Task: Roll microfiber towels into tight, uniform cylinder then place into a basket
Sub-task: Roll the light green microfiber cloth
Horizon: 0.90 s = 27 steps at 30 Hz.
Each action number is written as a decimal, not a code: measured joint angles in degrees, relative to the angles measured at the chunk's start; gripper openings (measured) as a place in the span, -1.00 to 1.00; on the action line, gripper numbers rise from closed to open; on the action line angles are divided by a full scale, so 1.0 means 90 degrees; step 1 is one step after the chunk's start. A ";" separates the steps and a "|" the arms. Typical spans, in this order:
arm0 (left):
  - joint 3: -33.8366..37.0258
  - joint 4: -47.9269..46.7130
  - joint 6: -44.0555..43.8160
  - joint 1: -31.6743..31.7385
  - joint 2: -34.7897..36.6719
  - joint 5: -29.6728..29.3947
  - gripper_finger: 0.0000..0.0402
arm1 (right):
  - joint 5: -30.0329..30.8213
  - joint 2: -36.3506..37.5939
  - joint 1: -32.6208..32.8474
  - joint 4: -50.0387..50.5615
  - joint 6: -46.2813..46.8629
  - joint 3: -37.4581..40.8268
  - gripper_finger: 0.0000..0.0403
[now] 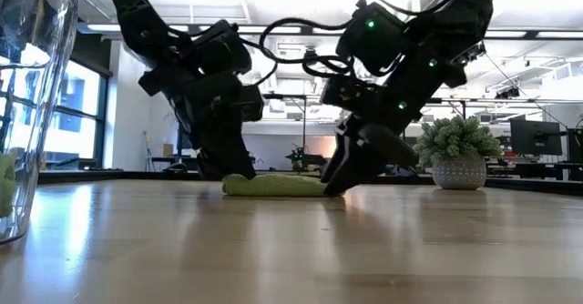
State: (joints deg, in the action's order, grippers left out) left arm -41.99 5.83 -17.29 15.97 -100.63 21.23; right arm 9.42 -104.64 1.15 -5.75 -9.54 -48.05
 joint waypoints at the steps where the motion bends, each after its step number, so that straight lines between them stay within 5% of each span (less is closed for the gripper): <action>1: 0.0007 -0.0015 0.0118 -0.0005 0.0047 -0.0044 -0.30 | -0.0124 0.0000 -0.0057 0.0004 0.0218 -0.0006 0.01; 7: 0.0028 -0.0346 0.0696 0.0009 0.0591 -0.0097 -0.30 | -0.0632 -0.0253 -0.0320 -0.0012 0.0913 -0.0019 -0.07; 13: 0.0018 -0.0251 0.1559 -0.0264 0.1004 -0.0279 -0.30 | -0.0698 -0.0444 -0.0403 -0.0216 0.1246 -0.0036 -0.36; 18: 0.0004 -0.0159 0.2486 -0.0773 0.0957 -0.1368 -0.30 | -0.0727 -0.0438 -0.0412 -0.0277 0.1576 -0.0022 -0.67; 24: 0.0001 0.0040 0.2945 -0.1279 0.0797 -0.3602 -0.30 | -0.0973 -0.0432 -0.0488 -0.0295 0.2241 -0.0019 -0.95; 27: -0.0001 0.0190 0.2903 -0.1339 0.0705 -0.3881 -0.30 | -0.1316 -0.0432 -0.0590 -0.0322 0.2689 -0.0019 -0.98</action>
State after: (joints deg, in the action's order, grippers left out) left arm -42.00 7.54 8.83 3.92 -94.28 -13.69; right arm -2.43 -108.53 -4.16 -8.64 14.67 -48.23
